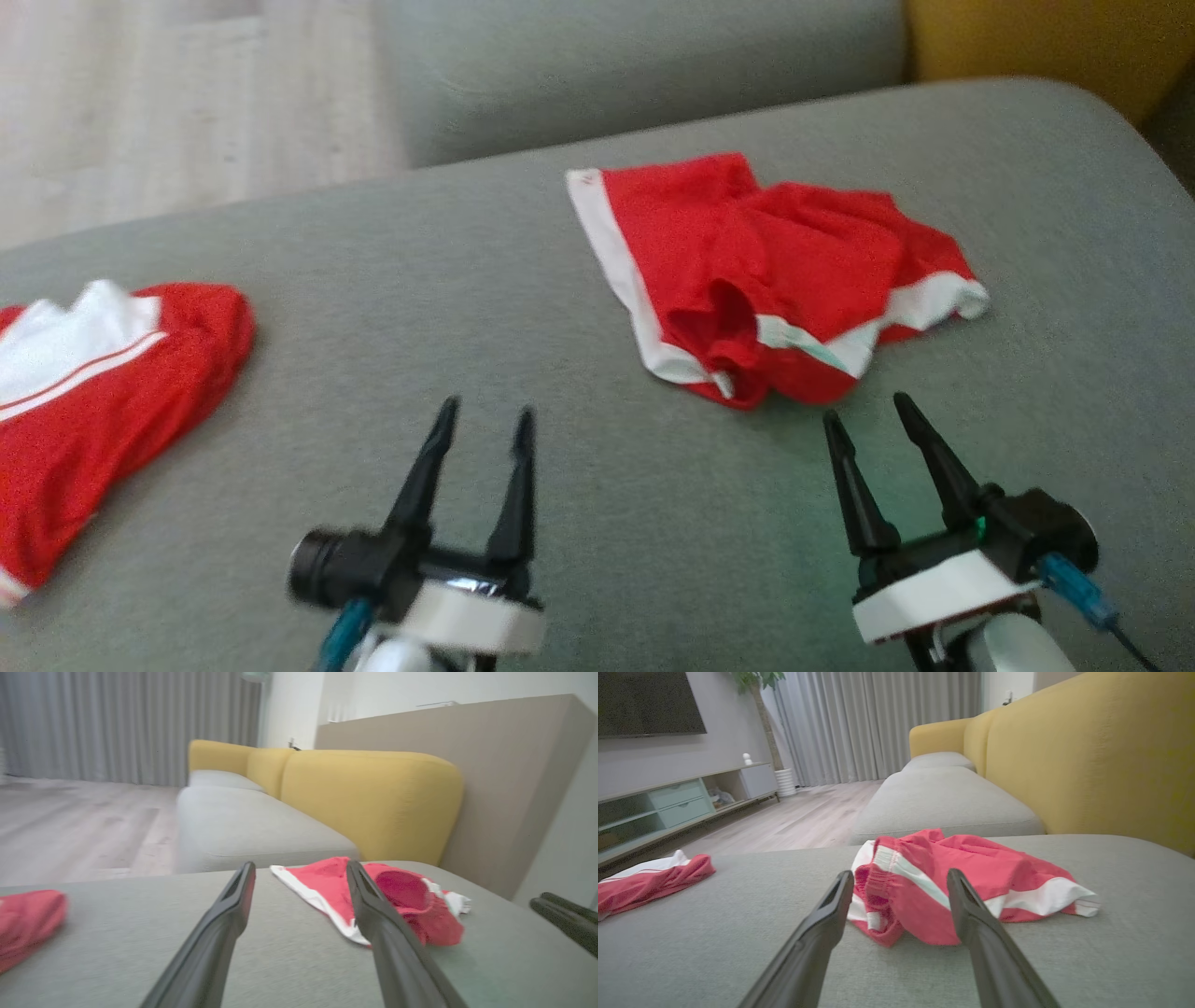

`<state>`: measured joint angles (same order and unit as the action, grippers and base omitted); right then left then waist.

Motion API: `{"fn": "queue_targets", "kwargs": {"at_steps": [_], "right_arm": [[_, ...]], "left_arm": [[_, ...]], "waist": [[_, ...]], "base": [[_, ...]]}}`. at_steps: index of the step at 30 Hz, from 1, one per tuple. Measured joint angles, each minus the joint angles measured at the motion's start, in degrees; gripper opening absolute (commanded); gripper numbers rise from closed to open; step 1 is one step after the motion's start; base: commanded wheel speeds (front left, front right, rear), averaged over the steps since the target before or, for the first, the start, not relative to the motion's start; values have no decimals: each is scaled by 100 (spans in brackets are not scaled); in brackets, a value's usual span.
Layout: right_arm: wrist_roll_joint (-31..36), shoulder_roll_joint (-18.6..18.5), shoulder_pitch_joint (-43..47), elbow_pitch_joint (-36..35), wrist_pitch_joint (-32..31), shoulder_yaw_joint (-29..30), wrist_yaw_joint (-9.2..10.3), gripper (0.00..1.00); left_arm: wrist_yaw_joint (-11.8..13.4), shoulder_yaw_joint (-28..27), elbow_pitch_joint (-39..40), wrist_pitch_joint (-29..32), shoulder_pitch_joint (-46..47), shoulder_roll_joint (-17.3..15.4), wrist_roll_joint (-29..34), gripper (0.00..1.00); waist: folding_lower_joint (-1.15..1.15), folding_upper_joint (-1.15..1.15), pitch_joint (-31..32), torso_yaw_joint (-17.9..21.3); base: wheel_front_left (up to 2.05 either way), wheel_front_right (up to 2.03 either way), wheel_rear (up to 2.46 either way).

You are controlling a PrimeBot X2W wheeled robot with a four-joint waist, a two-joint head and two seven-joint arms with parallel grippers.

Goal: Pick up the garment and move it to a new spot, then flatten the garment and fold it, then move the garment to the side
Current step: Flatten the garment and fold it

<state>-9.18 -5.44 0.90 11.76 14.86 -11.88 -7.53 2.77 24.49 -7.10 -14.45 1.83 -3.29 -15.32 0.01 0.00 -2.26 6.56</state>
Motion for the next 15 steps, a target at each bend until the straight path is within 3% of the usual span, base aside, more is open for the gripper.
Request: {"fn": "queue_targets", "kwargs": {"at_steps": [6,11,15], "right_arm": [[-54,34,-133,-7,-1,-89,0,100],[-86,114,-156,-20,-1,-89,0,100],[-92,140,-157,-19,-1,-82,0,100]], "left_arm": [[-455,829,-969,91,967,7,-1045,100],[-545,1268,-1482,444,1588,14,-1612,100],[-572,1374,-1786,487,1943,27,-1696,100]], "waist": [[0,0,-207,655],[0,0,-363,1267],[0,0,-493,1707]], "base": [[0,0,0],[0,0,0],[0,0,0]]}}
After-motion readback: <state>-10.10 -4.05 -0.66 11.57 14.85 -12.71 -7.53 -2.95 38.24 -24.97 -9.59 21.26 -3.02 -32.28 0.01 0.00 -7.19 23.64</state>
